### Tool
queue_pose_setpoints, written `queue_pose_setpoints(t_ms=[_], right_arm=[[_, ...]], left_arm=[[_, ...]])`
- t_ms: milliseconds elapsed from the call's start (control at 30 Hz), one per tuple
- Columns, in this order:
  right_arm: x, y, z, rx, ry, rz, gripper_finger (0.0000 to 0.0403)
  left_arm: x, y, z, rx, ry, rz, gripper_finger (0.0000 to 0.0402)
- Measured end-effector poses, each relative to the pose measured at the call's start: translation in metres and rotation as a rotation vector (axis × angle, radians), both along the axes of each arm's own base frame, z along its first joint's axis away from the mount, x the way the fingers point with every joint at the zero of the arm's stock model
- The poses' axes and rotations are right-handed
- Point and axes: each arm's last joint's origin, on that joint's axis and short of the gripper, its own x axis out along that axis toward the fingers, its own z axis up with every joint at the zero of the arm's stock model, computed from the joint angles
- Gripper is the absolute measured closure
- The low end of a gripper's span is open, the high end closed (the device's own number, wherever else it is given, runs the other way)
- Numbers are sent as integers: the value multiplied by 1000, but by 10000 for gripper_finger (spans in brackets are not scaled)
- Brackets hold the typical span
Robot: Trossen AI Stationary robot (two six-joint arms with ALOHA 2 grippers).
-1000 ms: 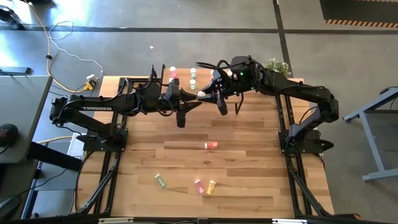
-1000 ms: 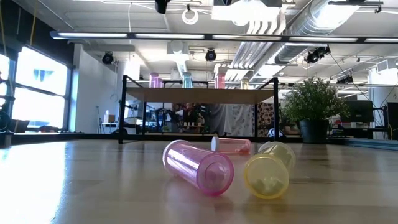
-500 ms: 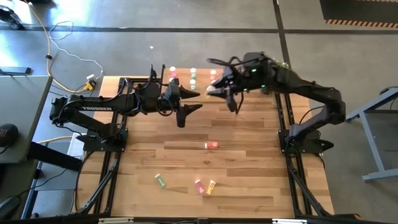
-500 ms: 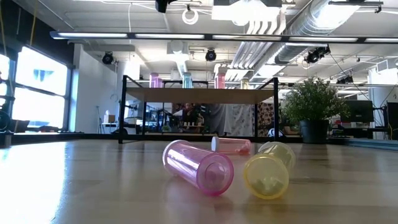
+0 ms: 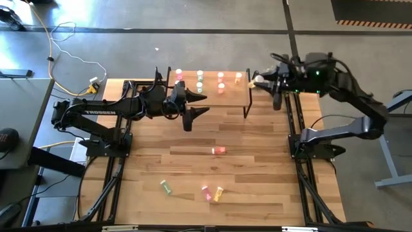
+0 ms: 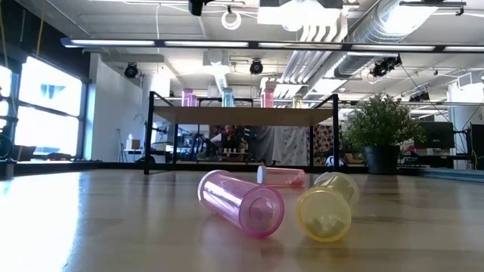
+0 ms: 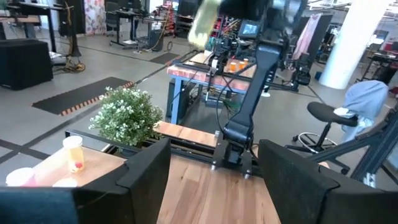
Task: Pick and place medicine bottles onto shelf by color
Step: Put the top yellow pill bottle on the shelf aligned with the other yellow pill bottle
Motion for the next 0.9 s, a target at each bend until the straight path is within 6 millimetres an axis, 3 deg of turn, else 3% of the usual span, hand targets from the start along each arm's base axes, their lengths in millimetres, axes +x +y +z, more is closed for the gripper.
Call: queue_pose_setpoints(t_ms=[200,400,667,900], right_arm=[[-7,-4,-63,70,-47,-106,304],[6,-22,-123,140,-80,-178,304],[29,-54,-155,162,17,-196,304],[57,-78,-163,158,167,-176,304]], left_arm=[[0,0,0,0,1,5,167],[0,0,-1,-1,8,5,167],[0,0,-3,-5,27,5,167],[-1,1,-7,-13,75,25,167]])
